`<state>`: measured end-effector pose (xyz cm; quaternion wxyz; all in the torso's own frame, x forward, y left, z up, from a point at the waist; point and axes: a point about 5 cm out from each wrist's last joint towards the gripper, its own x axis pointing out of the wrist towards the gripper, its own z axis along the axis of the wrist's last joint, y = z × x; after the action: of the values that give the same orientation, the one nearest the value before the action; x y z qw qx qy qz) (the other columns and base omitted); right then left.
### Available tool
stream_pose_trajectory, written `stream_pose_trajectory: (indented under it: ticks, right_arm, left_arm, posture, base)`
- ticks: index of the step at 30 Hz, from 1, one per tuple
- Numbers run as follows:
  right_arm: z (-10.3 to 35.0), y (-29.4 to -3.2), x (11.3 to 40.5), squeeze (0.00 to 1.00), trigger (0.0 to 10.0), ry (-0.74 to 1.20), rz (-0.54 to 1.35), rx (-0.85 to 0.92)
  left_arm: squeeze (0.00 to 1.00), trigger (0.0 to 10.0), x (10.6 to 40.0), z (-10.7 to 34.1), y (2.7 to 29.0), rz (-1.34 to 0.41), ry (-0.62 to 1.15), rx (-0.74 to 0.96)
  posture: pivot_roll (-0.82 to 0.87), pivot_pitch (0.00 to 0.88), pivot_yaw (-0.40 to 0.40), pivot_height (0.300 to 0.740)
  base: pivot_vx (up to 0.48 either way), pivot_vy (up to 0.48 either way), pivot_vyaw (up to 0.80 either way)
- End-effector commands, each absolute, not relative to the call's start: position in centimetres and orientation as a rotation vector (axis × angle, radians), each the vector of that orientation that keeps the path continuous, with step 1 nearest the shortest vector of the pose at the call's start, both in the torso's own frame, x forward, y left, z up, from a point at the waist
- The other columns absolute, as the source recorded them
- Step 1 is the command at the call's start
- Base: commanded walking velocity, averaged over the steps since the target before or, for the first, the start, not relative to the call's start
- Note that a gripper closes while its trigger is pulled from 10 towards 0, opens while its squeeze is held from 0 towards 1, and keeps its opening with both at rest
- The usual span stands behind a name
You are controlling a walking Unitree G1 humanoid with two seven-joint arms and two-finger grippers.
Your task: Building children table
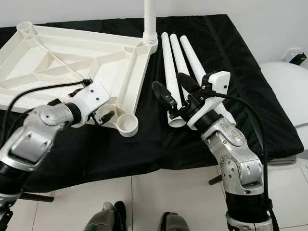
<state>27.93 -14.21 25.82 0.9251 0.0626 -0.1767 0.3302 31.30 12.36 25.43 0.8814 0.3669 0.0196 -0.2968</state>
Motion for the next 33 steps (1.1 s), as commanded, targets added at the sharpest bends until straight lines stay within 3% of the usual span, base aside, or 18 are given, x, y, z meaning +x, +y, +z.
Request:
stream_pose_trajectory:
  ticks: [1, 6, 10, 11, 14, 23, 33]
  right_arm:
    - [25.8, -14.0, 28.1, 0.0, 10.0, -0.371, 0.685, 0.125]
    - [26.0, -13.9, 29.1, 0.0, 10.0, -0.377, 0.662, 0.121]
    - [26.1, -14.1, 29.6, 0.0, 10.0, -0.378, 0.626, 0.116]
    - [26.3, -14.4, 30.3, 0.0, 10.0, -0.379, 0.563, 0.102]
    - [26.5, -14.9, 31.1, 0.0, 10.0, -0.377, 0.499, 0.105]
    - [27.2, -16.7, 33.2, 0.0, 10.0, -0.386, 0.309, 0.08]
    - [26.8, -20.0, 35.6, 0.0, 10.0, -0.314, 0.086, 0.024]
  left_arm:
    - [0.0, 10.0, 31.2, 26.3, 12.7, -0.61, 0.019, 0.735]
    - [0.0, 10.0, 31.3, 29.2, 12.7, -0.589, -0.101, 0.58]
    - [0.0, 10.0, 31.4, 29.7, 12.4, -0.59, -0.135, 0.518]
    - [0.0, 10.0, 31.6, 29.8, 11.8, -0.598, -0.154, 0.422]
    - [0.0, 10.0, 31.8, 29.2, 10.9, -0.61, -0.151, 0.348]
    - [0.0, 10.0, 32.0, 26.3, 9.4, -0.603, -0.133, 0.321]
    - [0.0, 10.0, 29.4, 25.2, 7.0, -0.813, -0.167, 0.352]
  posture:
    - [0.01, 0.209, 0.005, 0.74]
    - [0.01, 0.201, -0.007, 0.74]
    - [0.01, 0.198, -0.01, 0.74]
    - [0.01, 0.197, -0.01, 0.74]
    - [0.01, 0.19, -0.011, 0.74]
    - [0.0, 0.176, -0.014, 0.74]
    - [0.0, 0.168, -0.03, 0.74]
  base:
    - [0.0, 0.0, 0.0]
    - [0.0, 0.0, 0.0]
    - [0.0, 0.0, 0.0]
    - [0.0, 0.0, 0.0]
    - [0.0, 0.0, 0.0]
    - [0.0, 0.0, 0.0]
    - [0.0, 0.0, 0.0]
